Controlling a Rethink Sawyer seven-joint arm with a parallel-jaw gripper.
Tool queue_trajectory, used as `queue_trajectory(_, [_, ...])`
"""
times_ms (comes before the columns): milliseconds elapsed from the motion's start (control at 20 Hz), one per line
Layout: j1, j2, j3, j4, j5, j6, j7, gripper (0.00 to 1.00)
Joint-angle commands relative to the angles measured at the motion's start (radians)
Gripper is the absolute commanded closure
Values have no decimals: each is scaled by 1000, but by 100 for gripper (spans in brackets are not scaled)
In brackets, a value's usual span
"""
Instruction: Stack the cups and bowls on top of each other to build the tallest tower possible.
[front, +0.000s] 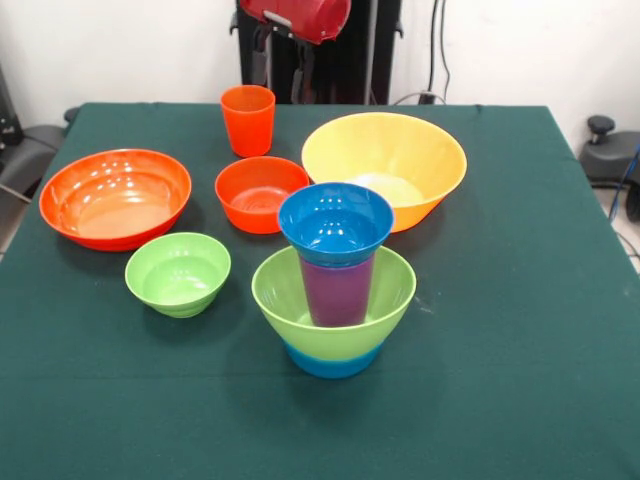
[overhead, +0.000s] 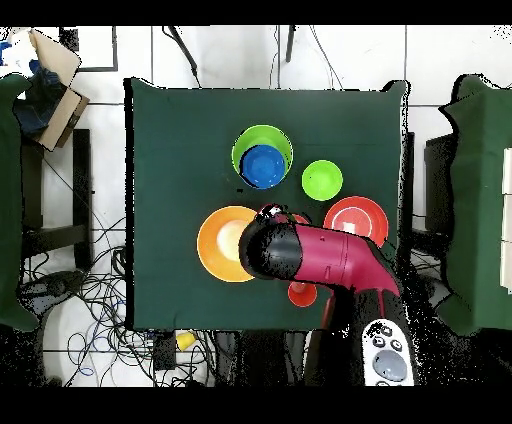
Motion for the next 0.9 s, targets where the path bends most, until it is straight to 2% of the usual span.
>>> queue_trajectory(50, [-200,-57,243,131,-89,-33,-312,0])
queue_trajectory(200, [-236,-19,262,150,-147,-84,-292,0])
queue_trajectory(350, [-256,-1,282,155,-186,-95,-256,0])
queue_trajectory(650, [-251,3,309,129,-227,-64,-184,0])
queue_trajectory(900, [-256,65,317,115,-258,-100,-141,0])
